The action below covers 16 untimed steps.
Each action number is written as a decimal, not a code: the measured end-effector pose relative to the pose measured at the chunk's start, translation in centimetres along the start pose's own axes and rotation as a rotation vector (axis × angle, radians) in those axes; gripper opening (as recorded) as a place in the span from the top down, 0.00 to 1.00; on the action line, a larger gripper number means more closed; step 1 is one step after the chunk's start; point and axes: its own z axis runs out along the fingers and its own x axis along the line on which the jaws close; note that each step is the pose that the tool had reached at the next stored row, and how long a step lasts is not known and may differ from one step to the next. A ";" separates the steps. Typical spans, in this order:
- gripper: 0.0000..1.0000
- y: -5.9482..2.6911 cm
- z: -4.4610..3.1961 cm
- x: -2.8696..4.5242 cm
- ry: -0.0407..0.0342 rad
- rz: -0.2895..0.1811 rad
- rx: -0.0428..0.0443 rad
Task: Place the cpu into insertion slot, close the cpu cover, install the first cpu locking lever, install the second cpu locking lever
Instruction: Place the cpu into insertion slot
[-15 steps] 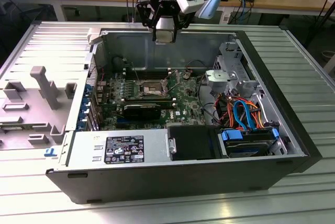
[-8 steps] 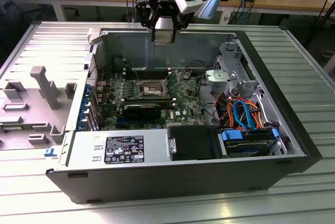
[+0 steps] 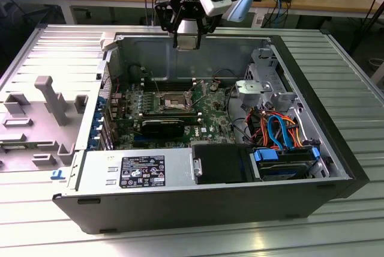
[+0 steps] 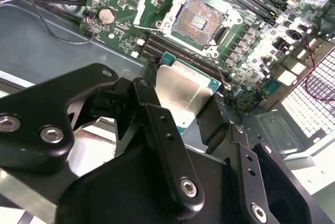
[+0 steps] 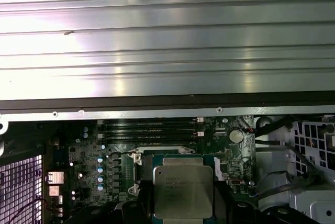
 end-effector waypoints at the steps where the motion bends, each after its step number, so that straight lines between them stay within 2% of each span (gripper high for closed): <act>1: 0.45 0.00 0.00 0.01 0.0000 0.000 0.0000; 16: 0.45 -0.01 0.11 0.36 0.0000 0.000 0.0000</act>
